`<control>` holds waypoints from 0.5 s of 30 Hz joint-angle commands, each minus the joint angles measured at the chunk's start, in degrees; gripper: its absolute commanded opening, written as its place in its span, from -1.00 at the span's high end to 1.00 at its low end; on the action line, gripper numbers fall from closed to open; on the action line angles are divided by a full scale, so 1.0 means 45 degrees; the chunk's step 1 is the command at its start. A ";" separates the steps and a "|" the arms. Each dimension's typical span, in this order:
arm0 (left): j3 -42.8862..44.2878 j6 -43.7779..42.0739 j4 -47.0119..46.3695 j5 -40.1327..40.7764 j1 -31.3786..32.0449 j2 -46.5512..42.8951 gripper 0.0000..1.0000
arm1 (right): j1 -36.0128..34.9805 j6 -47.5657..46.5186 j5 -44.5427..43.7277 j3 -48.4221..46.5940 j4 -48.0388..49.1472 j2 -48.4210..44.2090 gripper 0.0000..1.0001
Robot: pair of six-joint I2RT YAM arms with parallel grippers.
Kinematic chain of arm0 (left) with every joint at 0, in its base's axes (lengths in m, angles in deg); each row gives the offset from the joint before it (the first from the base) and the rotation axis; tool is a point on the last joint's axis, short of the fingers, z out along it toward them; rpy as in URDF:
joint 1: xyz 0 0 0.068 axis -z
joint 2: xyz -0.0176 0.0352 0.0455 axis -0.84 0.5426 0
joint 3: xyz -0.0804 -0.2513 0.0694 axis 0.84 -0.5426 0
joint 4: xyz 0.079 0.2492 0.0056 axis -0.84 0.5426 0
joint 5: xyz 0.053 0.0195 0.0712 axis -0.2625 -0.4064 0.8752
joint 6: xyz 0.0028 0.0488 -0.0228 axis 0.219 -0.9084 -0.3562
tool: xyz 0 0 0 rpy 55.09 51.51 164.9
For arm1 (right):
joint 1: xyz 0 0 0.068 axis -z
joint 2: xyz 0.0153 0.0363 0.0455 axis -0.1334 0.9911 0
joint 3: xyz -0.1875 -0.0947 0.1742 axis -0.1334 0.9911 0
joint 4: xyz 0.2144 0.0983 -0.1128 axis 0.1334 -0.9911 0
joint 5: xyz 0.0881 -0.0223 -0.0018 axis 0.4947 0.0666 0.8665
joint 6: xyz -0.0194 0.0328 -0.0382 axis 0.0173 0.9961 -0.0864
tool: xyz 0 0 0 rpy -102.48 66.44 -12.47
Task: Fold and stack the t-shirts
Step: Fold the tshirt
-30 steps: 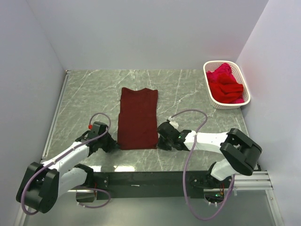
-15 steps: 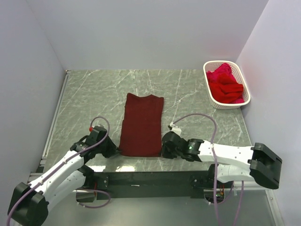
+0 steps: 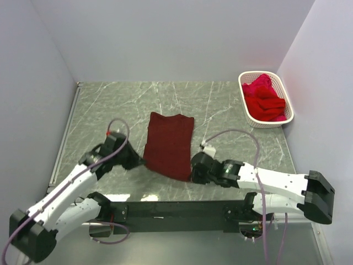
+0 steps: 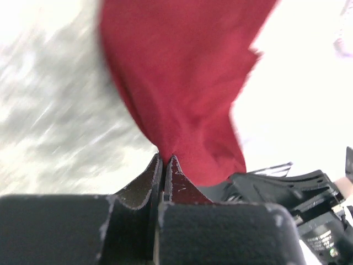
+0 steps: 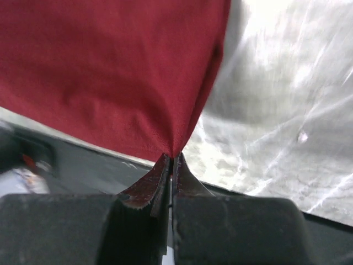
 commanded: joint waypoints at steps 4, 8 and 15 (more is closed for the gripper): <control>0.3109 -0.1104 -0.1383 0.0239 -0.0524 0.2889 0.99 | 0.2629 -0.2007 -0.0523 -0.2595 -0.1393 -0.0143 1.00; 0.4825 -0.1183 -0.2437 -0.0228 -0.1284 0.4587 0.99 | 0.4638 -0.3358 0.0235 -0.3886 -0.1080 0.0868 1.00; 0.7425 -0.1299 -0.4079 -0.1069 -0.2202 0.8430 0.99 | 0.6554 -0.4961 0.1056 -0.6718 -0.0340 0.3857 1.00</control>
